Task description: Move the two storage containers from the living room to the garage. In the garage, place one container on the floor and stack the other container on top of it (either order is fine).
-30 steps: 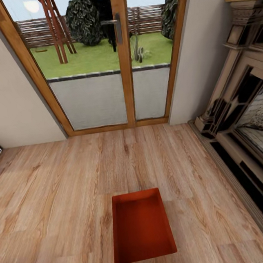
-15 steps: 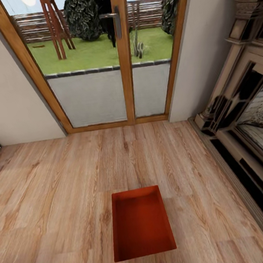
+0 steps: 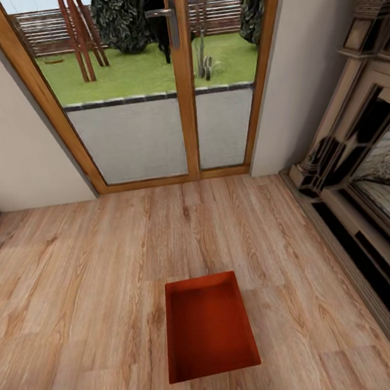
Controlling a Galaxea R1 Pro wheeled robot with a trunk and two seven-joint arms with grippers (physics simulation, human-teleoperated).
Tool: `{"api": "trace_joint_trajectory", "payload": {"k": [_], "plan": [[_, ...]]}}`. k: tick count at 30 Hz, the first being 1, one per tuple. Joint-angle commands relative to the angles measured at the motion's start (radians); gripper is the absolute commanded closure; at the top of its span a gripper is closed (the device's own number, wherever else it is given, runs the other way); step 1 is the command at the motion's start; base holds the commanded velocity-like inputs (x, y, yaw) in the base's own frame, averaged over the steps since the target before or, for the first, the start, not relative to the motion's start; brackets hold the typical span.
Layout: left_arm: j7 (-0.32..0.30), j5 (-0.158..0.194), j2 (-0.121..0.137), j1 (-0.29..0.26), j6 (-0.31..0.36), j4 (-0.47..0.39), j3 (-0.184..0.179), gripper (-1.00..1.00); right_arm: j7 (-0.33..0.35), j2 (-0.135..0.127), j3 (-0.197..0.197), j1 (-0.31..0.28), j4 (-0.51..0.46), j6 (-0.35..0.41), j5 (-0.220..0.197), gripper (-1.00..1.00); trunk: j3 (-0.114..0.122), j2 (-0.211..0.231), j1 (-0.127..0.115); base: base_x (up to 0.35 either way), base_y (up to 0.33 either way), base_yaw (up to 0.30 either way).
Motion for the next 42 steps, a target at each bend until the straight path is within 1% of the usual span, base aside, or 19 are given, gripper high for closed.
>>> {"api": "trace_joint_trajectory", "payload": {"k": [1,10,19,42], "plan": [[0.002,0.009,0.0,0.0,0.0,0.0,-0.008,-1.0,0.0,0.001,0.008,-0.001,0.003,-0.005,-0.009,-1.0,-0.002,0.0,0.0,0.0,0.0,0.0],[0.002,0.009,-0.001,0.0,0.0,0.0,-0.008,-1.0,0.0,0.001,0.008,-0.001,0.003,-0.008,-0.009,-1.0,-0.012,0.0,0.0,0.0,0.0,0.0],[0.002,0.009,-0.001,0.0,0.0,0.0,-0.008,-1.0,-0.001,-0.001,0.008,-0.001,0.003,-0.012,-0.009,-1.0,-0.013,0.0,0.0,0.0,0.0,0.0],[0.002,0.009,0.0,0.0,0.0,0.0,-0.008,-1.0,-0.001,0.007,0.009,-0.001,0.003,-0.015,-0.007,-1.0,-0.013,0.0,0.0,0.0,0.0,0.0]]}}
